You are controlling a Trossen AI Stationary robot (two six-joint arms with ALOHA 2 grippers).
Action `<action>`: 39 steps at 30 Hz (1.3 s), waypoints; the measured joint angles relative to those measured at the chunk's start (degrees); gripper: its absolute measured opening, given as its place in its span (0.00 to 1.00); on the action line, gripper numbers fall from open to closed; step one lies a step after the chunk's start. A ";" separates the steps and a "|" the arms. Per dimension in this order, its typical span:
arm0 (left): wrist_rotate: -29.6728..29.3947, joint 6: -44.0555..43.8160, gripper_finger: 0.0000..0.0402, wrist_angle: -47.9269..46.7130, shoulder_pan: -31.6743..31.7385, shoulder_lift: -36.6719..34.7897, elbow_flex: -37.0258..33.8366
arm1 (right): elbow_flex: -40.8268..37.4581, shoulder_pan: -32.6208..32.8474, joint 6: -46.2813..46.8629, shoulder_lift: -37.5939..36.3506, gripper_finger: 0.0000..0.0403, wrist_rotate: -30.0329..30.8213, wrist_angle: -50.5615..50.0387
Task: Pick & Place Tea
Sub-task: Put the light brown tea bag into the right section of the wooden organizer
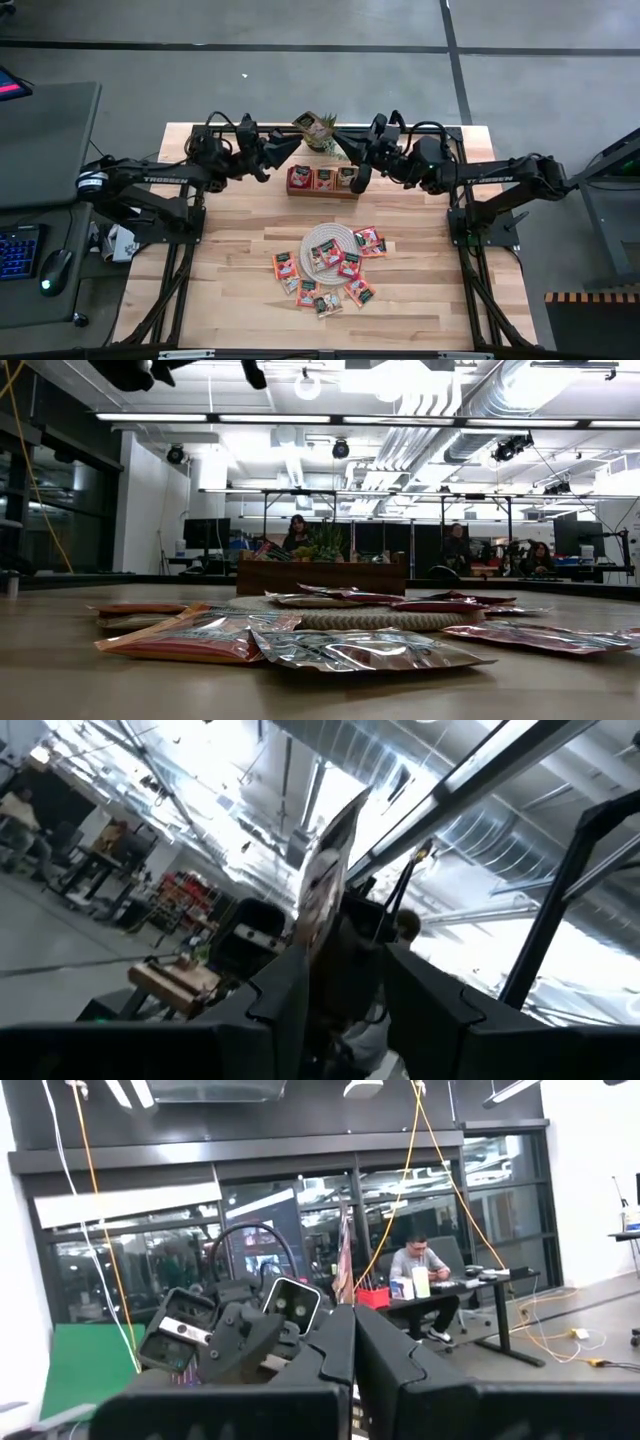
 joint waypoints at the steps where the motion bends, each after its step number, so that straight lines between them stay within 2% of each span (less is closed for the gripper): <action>1: 0.14 0.04 0.32 0.19 0.00 0.38 0.35 | 0.00 0.00 0.00 -0.01 0.00 0.00 -0.04; 13: 0.89 0.07 0.32 -0.02 0.00 4.51 3.46 | 0.00 0.00 1.01 0.01 0.00 -0.87 -0.61; 21: 2.00 1.42 0.32 -0.82 0.00 4.55 3.46 | 0.00 0.00 0.93 0.01 0.00 -0.78 -0.84; 31: 5.12 1.81 0.32 -1.92 0.00 4.53 3.46 | -0.02 0.02 -1.23 -2.76 0.00 2.43 -4.16; 39: 2.74 3.13 0.32 -2.71 0.00 4.53 3.46 | 0.00 0.04 -0.16 -5.58 0.00 3.03 -8.01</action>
